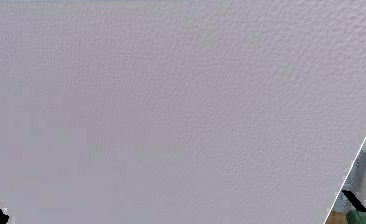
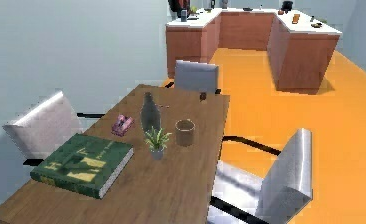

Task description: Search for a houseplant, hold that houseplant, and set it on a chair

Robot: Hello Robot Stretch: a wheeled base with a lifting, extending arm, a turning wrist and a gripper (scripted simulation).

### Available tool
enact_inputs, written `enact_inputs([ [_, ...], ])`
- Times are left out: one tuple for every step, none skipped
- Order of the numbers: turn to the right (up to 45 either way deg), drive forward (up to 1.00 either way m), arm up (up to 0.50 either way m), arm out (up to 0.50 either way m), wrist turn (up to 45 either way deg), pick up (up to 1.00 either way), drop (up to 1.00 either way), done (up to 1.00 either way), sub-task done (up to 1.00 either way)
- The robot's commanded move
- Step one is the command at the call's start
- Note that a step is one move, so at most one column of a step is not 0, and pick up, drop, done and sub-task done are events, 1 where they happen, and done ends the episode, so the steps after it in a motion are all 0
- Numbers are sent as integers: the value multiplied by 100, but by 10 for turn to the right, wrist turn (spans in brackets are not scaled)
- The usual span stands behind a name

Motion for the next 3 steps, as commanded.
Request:
enact_inputs([
  [0, 0, 32, 0, 0, 0, 0, 0, 0],
  [0, 0, 0, 40, 0, 0, 0, 0, 0],
  [0, 0, 0, 0, 450, 0, 0, 0, 0],
])
